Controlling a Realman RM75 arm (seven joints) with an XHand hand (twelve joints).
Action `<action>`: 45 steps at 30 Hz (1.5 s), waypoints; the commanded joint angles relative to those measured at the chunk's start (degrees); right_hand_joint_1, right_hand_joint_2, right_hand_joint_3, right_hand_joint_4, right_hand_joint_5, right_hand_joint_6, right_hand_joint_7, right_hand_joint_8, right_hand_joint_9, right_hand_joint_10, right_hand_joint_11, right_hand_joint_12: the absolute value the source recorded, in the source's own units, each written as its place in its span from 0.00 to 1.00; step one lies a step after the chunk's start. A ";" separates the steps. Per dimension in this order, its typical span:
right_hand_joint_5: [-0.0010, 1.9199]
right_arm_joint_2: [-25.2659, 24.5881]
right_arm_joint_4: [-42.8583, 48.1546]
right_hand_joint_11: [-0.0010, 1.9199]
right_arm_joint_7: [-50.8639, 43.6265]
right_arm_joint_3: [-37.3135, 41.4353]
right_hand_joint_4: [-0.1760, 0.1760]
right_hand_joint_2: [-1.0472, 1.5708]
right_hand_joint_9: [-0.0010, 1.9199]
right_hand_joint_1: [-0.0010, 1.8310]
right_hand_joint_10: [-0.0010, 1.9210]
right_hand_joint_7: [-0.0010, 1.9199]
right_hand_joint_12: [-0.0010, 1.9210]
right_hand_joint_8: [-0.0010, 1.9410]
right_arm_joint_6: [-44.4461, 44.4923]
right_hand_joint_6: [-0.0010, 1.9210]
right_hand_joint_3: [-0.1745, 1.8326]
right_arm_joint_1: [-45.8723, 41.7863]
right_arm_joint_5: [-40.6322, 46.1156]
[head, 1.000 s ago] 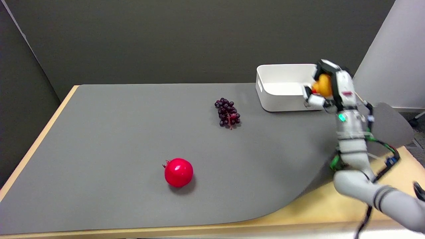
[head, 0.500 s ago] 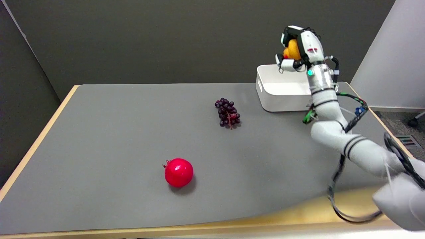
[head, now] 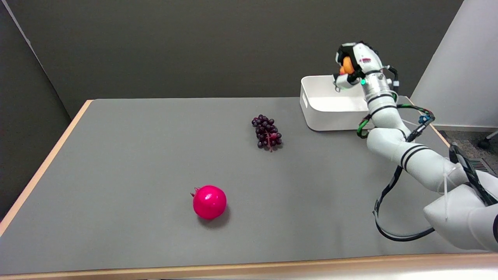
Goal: Place the yellow duck into the white box.
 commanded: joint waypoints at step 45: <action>0.03 4.19 19.75 0.00 49.04 0.53 0.59 0.64 0.01 0.17 0.19 0.04 0.24 0.11 30.37 0.12 0.56 -23.11 21.89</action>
